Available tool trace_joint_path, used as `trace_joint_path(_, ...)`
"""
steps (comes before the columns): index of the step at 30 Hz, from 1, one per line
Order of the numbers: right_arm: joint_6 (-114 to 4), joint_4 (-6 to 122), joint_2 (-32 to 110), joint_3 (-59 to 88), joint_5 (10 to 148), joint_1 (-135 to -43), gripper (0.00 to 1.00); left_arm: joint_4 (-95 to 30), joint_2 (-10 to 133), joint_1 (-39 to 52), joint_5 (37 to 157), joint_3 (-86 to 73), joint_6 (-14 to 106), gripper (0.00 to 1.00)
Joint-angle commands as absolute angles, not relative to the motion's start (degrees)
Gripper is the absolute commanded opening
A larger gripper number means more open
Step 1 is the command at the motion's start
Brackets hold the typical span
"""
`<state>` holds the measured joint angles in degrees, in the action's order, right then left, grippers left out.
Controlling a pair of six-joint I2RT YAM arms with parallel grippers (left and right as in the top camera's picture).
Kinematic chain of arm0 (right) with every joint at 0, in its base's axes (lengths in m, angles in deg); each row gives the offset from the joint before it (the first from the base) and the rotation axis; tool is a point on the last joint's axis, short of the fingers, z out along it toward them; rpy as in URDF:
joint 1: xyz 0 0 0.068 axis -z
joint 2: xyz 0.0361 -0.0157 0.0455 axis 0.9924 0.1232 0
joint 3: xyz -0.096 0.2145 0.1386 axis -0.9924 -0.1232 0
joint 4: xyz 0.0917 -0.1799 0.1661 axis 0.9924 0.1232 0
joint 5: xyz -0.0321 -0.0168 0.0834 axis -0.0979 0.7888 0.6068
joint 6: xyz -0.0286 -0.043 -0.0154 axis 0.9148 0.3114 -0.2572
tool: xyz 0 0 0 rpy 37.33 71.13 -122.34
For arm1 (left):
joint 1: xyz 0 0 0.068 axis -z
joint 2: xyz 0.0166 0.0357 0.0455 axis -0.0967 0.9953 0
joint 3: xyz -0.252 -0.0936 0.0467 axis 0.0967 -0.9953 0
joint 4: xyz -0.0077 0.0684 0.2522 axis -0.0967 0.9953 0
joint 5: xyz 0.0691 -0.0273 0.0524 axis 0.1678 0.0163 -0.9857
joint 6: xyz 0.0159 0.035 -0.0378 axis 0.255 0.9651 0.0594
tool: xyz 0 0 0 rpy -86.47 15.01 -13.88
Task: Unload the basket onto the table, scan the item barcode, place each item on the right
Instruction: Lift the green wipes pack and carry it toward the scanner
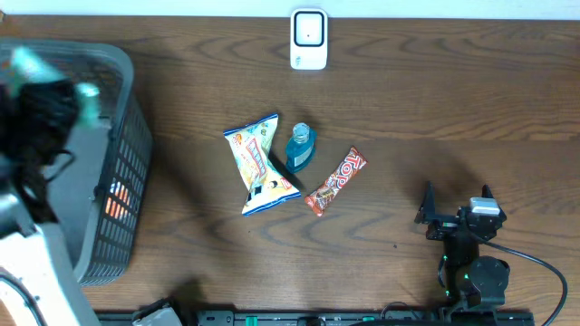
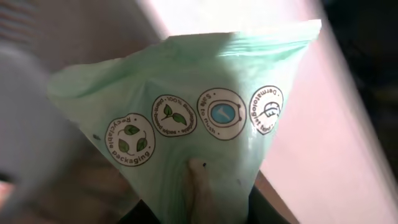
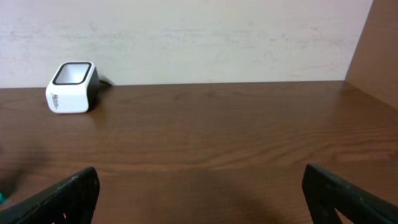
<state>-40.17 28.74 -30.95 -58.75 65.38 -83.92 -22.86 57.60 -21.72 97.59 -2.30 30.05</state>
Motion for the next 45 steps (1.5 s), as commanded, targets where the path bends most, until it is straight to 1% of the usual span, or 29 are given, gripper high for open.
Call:
trace_joint_path(1,-39.54,28.94,-31.08,-58.79,65.67,-84.36,0.99,-24.41,55.50,-10.92,103.34,-2.04,28.28,0.21)
trace_joint_path(4,-39.54,28.94,-31.08,-58.79,65.67,-84.36,0.99,-26.68,56.31,-0.30,100.71,-2.04,28.28,0.21)
trace_joint_path(9,-39.52,28.94,-31.08,-58.79,65.67,-84.36,0.99,-29.74,60.77,17.01,90.92,-2.04,28.26,0.21)
trace_joint_path(12,-39.54,28.94,-31.08,-58.79,65.67,-84.36,0.99,-32.37,64.75,25.38,88.54,-2.04,28.28,0.21)
trace_joint_path(16,-39.52,28.92,-31.08,-58.79,65.67,-84.36,0.99,-36.43,71.83,34.94,87.69,-2.04,28.30,0.21)
trace_joint_path(20,-39.52,28.94,-31.08,-58.79,65.67,-84.36,0.99,-39.16,79.96,41.78,87.71,-2.04,28.26,0.21)
trace_joint_path(29,-39.52,28.92,-31.08,-58.79,65.67,-84.36,0.99,-44.78,94.78,52.05,87.58,-2.04,28.46,0.21)
trace_joint_path(32,-39.54,28.94,-31.08,-58.79,65.67,-84.36,0.99,-44.80,98.67,54.13,83.86,-2.04,30.55,0.22)
trace_joint_path(35,-39.52,28.94,-31.08,-58.79,65.67,-84.36,0.99,-44.83,102.82,55.61,80.23,-2.04,32.41,0.22)
trace_joint_path(40,-39.52,28.94,-31.08,-58.79,65.67,-84.36,0.99,-44.80,107.59,56.64,80.25,-2.04,32.63,0.22)
trace_joint_path(45,-39.52,28.94,-31.08,-58.79,65.67,-84.36,0.99,-44.80,109.27,56.73,80.12,-2.04,34.18,0.22)
